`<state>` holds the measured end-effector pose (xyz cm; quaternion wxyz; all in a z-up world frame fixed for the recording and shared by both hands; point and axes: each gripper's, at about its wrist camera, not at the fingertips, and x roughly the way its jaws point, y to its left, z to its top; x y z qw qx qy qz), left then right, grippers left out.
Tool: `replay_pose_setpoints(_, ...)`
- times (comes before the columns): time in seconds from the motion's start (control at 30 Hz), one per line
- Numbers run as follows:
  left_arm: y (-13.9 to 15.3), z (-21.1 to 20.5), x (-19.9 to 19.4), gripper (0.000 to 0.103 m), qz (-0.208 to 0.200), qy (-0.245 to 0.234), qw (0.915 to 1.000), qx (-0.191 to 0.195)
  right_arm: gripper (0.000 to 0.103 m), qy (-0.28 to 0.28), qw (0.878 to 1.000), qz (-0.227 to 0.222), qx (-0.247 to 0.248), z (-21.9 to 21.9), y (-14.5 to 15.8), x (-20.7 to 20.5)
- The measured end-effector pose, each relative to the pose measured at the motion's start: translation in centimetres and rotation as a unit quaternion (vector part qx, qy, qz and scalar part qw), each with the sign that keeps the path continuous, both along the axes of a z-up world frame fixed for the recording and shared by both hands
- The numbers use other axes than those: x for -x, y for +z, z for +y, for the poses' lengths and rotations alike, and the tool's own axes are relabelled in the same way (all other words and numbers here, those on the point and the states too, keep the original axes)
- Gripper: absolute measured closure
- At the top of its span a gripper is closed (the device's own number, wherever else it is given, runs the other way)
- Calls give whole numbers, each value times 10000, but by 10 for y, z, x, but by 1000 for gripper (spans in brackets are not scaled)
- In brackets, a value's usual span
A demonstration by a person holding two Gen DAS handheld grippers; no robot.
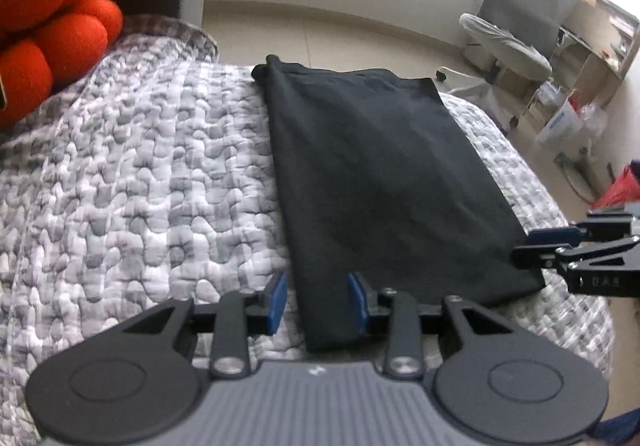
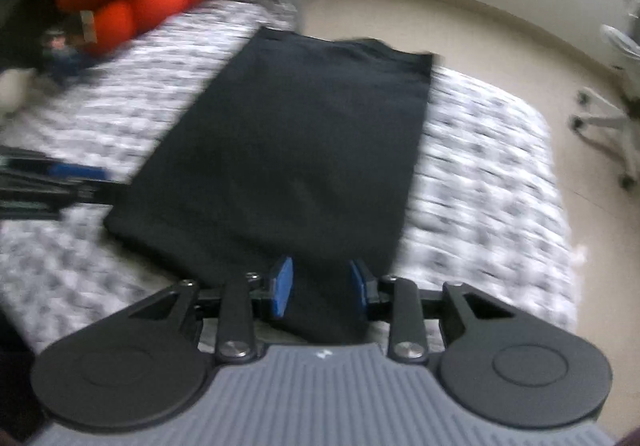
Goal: Fold clothes
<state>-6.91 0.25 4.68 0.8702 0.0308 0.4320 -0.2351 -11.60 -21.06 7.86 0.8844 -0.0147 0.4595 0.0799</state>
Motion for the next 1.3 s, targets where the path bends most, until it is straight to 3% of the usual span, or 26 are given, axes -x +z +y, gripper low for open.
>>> replay_pose_setpoints(0.1,-12,-13,5,69,-51,-102,9991,-402,70,439,9989,74,-113,25,-5,-4)
replay_pose_setpoints(0.27,-19,-17,8,68,-119,-150,9980,-602,70,863,9950,383,317,53,-24,-6)
replay_pose_setpoints(0.6,-18,-15,8,68,-37,-104,9980,-623,70,725,9960,478,219,34,-20,-4)
replay_pose_setpoints(0.8,-18,-16,8,68,-37,-112,9978,-657,70,326,9981,472,213,15,-18,-4)
replay_pose_setpoints(1.3,-16,-9,-1,65,125,89,9984,-536,70,298,9969,489,533,7,-23,-3)
